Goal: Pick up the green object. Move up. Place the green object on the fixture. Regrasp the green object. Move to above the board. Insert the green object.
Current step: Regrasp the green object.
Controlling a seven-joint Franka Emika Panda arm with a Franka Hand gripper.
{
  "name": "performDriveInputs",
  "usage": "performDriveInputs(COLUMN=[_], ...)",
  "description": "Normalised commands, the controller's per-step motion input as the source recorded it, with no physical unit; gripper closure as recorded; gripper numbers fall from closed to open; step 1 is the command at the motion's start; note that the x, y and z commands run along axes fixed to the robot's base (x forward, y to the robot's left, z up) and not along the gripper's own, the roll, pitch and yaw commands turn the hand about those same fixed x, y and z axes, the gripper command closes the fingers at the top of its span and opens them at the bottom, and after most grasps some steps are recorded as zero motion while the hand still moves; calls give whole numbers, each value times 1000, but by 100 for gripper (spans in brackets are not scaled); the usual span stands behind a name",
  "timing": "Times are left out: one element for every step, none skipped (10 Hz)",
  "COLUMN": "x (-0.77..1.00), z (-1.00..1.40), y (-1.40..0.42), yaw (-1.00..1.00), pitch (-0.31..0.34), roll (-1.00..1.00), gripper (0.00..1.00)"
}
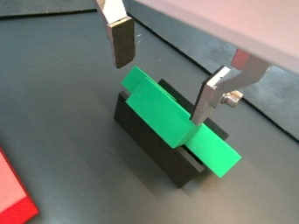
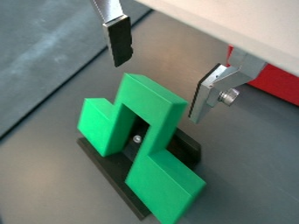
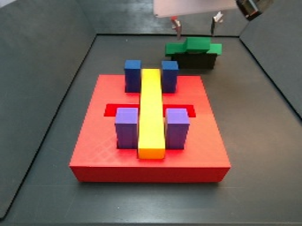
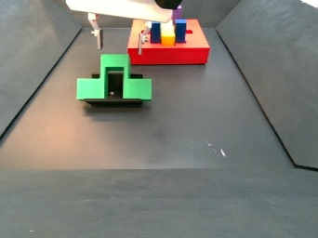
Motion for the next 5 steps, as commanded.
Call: performDriveInputs(x=[397,134,0,-3,0], z=[297,0,0,0,-31], y=[0,0,-34,-20,-63], yaw=[357,263,89,54,0], pitch=[0,0,0,0,0], roll=[-9,0,60,160,469], gripper=[0,0,0,0,0])
